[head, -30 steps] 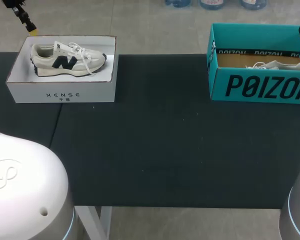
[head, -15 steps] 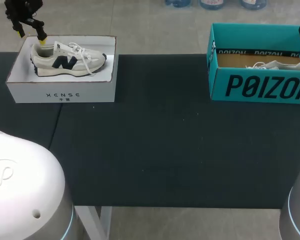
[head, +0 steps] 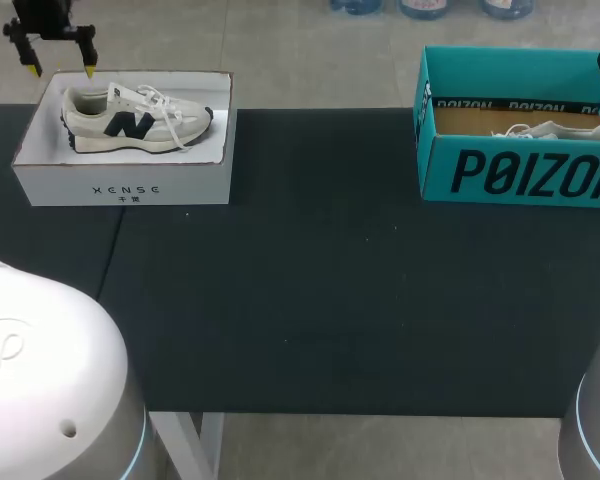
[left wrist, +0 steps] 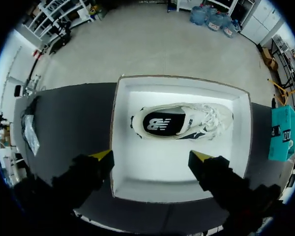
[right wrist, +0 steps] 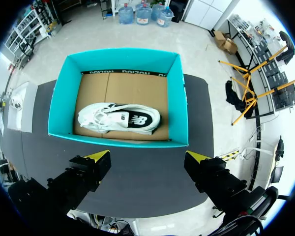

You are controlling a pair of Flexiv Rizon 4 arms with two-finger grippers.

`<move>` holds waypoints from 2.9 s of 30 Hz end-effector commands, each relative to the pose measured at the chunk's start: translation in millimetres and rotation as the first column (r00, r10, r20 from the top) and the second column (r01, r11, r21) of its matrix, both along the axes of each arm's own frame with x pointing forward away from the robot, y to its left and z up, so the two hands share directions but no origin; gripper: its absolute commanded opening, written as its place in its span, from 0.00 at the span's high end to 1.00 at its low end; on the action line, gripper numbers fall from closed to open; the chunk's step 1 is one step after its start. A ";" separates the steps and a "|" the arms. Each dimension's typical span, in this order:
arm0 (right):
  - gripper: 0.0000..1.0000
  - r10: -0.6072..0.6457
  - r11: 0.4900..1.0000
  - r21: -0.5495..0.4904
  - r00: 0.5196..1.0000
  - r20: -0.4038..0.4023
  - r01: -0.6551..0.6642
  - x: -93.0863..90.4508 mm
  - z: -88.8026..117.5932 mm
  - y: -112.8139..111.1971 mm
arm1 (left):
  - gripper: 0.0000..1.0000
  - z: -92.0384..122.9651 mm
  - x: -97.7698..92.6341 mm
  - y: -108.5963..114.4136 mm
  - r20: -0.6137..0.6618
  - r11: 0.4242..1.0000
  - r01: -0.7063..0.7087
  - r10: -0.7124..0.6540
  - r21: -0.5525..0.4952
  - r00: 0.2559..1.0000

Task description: Take the shoe out of the shoebox, open the shoe tongue, remove and reinsert the insole, then place the shoe into the shoebox

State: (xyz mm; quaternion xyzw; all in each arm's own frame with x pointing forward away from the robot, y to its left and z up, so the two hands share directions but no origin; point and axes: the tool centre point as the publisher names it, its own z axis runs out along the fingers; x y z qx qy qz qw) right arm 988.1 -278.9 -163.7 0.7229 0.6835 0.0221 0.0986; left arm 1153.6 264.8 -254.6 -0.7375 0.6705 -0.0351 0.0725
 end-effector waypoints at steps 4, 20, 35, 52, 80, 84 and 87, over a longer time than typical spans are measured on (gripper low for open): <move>0.00 -0.001 1.000 0.001 1.000 0.000 0.001 0.5 -0.4 -0.2 | 0.00 -9.8 1.1 9.3 0.023 1.000 -0.027 0.027 0.000 0.999; 0.00 -0.001 1.000 0.001 1.000 0.000 0.001 0.5 -0.4 -0.2 | 0.51 -40.3 28.0 42.9 -0.071 0.989 0.142 -0.139 0.047 0.988; 0.00 -0.001 1.000 0.001 1.000 0.000 0.001 0.5 -0.4 -0.2 | 0.26 -59.7 47.8 38.4 -0.111 0.988 0.142 -0.148 -0.062 0.983; 0.00 -0.001 1.000 0.001 1.000 0.000 0.001 0.5 -0.4 -0.2 | 0.51 -78.3 49.0 39.4 -0.126 0.984 0.171 -0.177 -0.059 0.976; 0.00 -0.001 1.000 0.001 1.000 0.000 0.001 0.5 -0.4 -0.2 | 0.56 -129.3 47.8 48.6 -0.177 0.981 0.168 -0.182 -0.095 0.967; 0.00 -0.001 1.000 0.001 1.000 0.000 0.001 0.5 -0.4 -0.2 | 0.55 -133.1 46.7 48.0 -0.190 0.982 0.166 -0.182 -0.094 0.965; 0.00 -0.001 1.000 0.001 1.000 0.000 0.001 0.5 -0.4 -0.2 | 0.57 -136.2 46.8 47.1 -0.199 0.981 0.171 -0.186 -0.094 0.962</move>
